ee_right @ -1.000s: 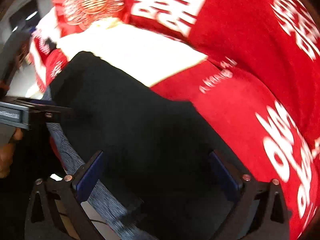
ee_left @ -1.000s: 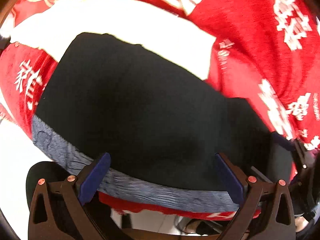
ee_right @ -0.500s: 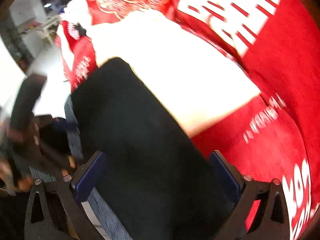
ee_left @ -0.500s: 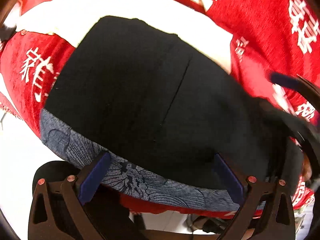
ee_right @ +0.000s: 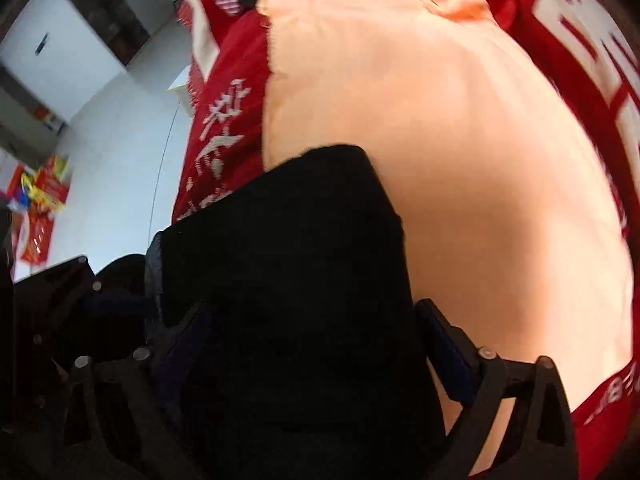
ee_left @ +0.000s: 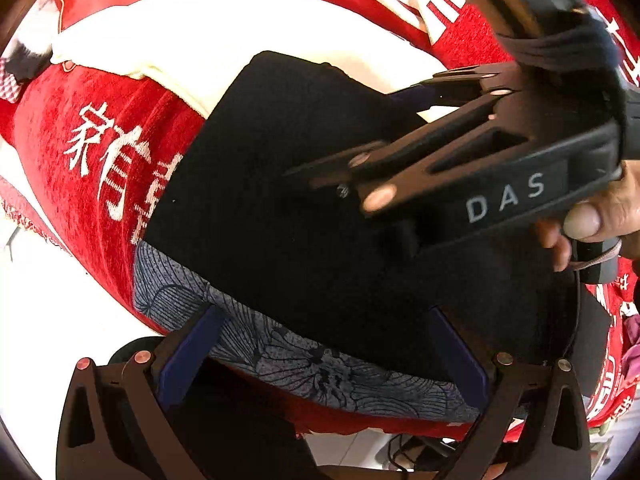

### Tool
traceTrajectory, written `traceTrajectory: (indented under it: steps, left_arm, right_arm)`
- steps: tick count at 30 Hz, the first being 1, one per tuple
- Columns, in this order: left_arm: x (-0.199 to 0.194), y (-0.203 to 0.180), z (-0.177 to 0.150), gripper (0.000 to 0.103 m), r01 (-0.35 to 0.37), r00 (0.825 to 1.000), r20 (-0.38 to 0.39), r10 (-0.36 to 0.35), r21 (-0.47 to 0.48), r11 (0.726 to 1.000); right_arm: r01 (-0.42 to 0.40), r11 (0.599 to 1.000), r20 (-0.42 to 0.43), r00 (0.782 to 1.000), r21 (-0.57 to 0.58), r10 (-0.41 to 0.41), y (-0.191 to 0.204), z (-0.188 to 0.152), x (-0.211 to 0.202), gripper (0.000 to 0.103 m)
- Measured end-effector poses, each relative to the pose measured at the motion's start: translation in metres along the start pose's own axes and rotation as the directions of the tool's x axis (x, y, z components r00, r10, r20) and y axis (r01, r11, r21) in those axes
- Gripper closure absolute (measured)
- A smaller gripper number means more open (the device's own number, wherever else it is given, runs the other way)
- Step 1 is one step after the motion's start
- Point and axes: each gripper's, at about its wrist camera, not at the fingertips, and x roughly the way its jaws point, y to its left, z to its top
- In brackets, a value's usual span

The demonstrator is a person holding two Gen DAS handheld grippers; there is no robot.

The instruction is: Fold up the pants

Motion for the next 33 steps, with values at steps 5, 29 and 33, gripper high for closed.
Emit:
traceTrajectory:
  steps: [5,29,33]
  left_arm:
    - [-0.004,-0.002,0.005,0.000,0.004,1.000,0.016,-0.004,0.014,1.000]
    - [-0.039,0.075,0.047,0.000,0.359,0.923,-0.010,-0.385,0.381,0.852]
    - [-0.019,0.055,0.052,0.000,0.472,0.878,-0.153,-0.454,0.442,0.763]
  right_arm:
    - [0.016,0.999,0.065,0.998,0.028,-0.017,-0.007,-0.011,-0.025,0.053]
    - [0.056,0.987,0.232,0.972,-0.148,-0.020,0.060,-0.048,-0.115,0.078]
    - [0.066,0.982,0.242,0.970,-0.178,-0.021,0.070,-0.056,-0.125,0.078]
